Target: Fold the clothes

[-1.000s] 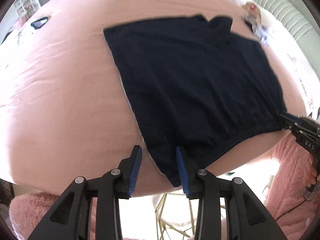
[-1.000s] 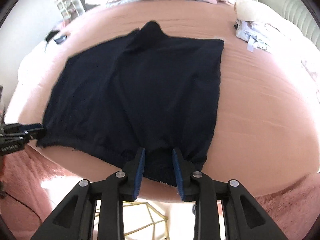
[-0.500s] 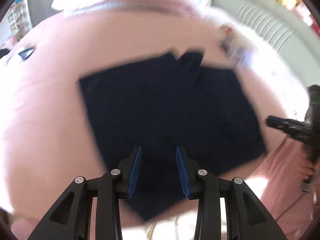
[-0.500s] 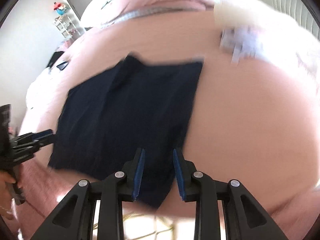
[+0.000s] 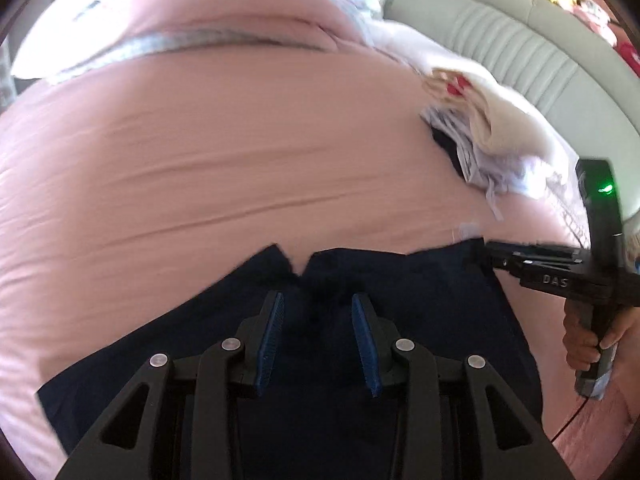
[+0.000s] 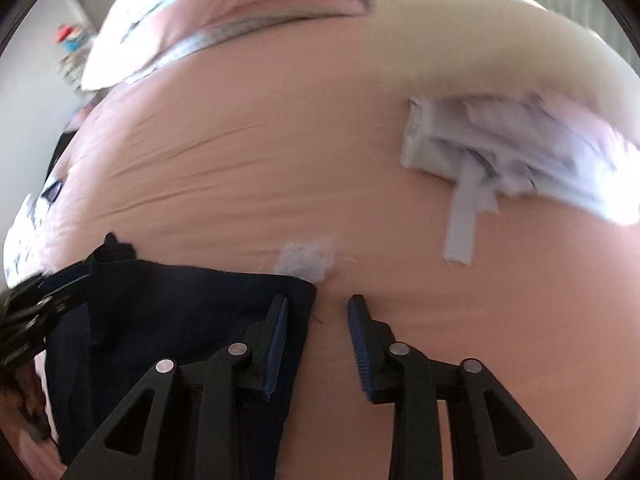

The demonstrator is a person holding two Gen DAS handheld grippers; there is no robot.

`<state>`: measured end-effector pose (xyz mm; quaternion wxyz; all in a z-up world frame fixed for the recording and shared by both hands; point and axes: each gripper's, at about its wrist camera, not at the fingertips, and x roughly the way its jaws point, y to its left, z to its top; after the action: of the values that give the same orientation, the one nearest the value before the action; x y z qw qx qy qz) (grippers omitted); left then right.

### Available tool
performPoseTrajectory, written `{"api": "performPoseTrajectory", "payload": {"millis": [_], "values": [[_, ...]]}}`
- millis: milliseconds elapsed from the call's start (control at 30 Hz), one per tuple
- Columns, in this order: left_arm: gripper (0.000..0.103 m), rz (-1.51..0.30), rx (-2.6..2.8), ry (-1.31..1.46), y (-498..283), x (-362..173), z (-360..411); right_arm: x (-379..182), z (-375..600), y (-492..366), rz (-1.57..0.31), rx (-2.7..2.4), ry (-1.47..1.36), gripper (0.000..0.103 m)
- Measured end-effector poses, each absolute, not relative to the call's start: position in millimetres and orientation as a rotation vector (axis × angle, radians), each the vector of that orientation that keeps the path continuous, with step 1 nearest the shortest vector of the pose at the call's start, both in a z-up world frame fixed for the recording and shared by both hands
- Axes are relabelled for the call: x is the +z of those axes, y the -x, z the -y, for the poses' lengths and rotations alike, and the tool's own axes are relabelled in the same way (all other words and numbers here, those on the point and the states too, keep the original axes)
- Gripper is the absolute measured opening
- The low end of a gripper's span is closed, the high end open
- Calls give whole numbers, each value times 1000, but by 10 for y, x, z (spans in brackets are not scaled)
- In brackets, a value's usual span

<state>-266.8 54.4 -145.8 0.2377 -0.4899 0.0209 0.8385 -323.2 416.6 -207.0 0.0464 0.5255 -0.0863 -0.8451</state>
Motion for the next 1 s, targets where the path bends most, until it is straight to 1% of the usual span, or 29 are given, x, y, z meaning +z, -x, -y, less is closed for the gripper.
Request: {"api": "performPoseTrajectory", "payload": {"millis": [100,167,200,233,267,300,367,400,433,467,567,633,700,833,900,967,1000], "values": [[32,-141,2298,1273,2611,-1437,-685,-2058,-4033,3192,230,-2554,-1536,34],[32,-170,2290,1248,2571,-1385,-685,-2046,-3947,3153,215,-2551,-1496,28],[32,-172,2275,1253,2584,-1402,-710,-2035,-3907,3130,228,-2535,-1481,23],[32,-187,2268,1266,2608,-1443,-747,-2017,-3843,3097,236,-2513,-1472,16],[32,-206,2261,1282,2635,-1491,-788,-2000,-3779,3065,243,-2492,-1462,13],[32,-224,2255,1297,2662,-1539,-828,-1984,-3713,3035,243,-2474,-1454,12],[32,-240,2279,1289,2672,-1546,-840,-1980,-3594,3004,163,-2492,-1454,10],[26,-246,2293,1282,2674,-1543,-841,-1975,-3551,2985,129,-2507,-1456,10],[8,-233,2306,1275,2677,-1529,-820,-1969,-3512,2964,95,-2523,-1461,9],[3,-218,2317,1269,2679,-1515,-795,-1953,-3498,2930,58,-2551,-1491,8],[1,-182,2370,1238,2651,-1428,-665,-1880,-3466,2830,-103,-2651,-1553,7],[1,-169,2435,1233,2663,-1378,-561,-1852,-3465,2770,-145,-2672,-1572,7],[1,-138,2450,1245,2706,-1379,-483,-1851,-3509,2781,-120,-2669,-1585,7],[3,-111,2364,1280,2721,-1364,-510,-1846,-3632,2832,99,-2610,-1587,8],[5,-170,2335,1293,2710,-1412,-629,-1809,-3639,2797,166,-2622,-1569,14],[9,-234,2310,1303,2699,-1466,-753,-1802,-3601,2789,206,-2633,-1567,29],[12,-234,2312,1309,2703,-1483,-763,-1799,-3582,2785,225,-2638,-1566,32]]}}
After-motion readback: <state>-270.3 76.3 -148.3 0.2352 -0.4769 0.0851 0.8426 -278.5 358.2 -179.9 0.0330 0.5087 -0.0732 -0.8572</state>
